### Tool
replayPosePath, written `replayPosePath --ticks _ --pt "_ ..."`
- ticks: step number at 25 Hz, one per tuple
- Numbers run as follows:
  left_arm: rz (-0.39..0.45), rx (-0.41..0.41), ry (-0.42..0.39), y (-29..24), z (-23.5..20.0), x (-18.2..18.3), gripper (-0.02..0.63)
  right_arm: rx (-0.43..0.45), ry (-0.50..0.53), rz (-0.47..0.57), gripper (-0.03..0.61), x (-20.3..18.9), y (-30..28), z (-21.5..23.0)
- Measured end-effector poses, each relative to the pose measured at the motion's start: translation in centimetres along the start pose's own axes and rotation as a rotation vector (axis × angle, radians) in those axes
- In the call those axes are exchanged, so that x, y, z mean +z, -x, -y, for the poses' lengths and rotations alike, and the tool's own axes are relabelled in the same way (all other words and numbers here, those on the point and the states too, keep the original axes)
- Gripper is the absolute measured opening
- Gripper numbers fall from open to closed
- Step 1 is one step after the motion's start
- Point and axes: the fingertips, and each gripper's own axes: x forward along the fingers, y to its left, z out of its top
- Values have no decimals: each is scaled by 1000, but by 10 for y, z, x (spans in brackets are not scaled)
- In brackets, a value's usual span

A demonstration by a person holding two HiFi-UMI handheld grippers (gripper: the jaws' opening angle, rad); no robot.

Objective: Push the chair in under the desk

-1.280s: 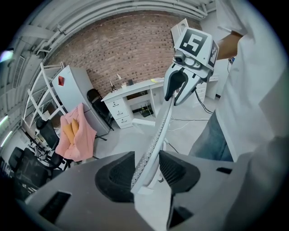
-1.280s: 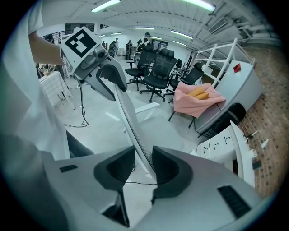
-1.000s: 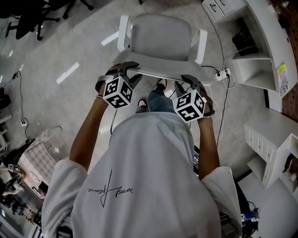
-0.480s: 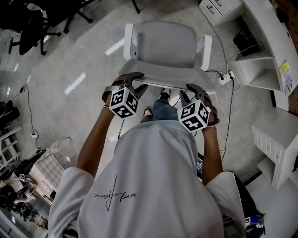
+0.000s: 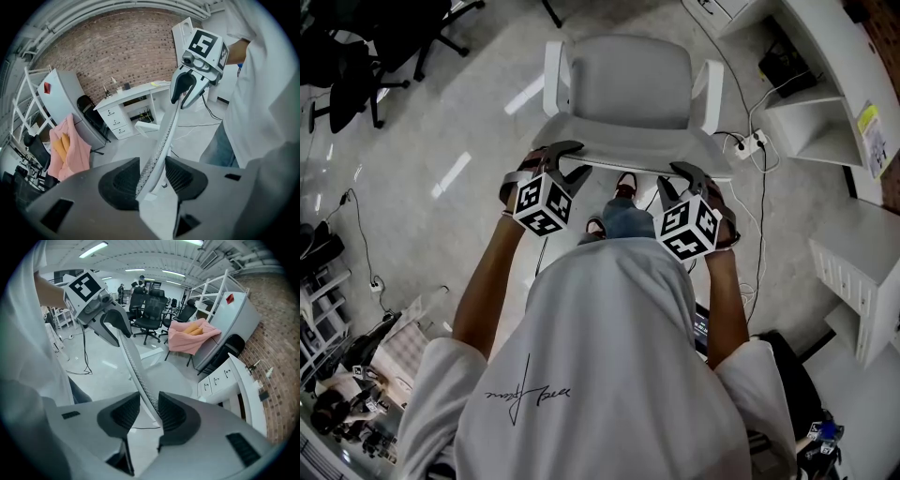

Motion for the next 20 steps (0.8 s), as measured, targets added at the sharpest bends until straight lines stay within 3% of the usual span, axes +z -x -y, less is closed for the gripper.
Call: replayPosePath --ticks 20 --pt "-19 -7 -43 -41 -23 43 173 0 -30 50 141 -22 -1 50"
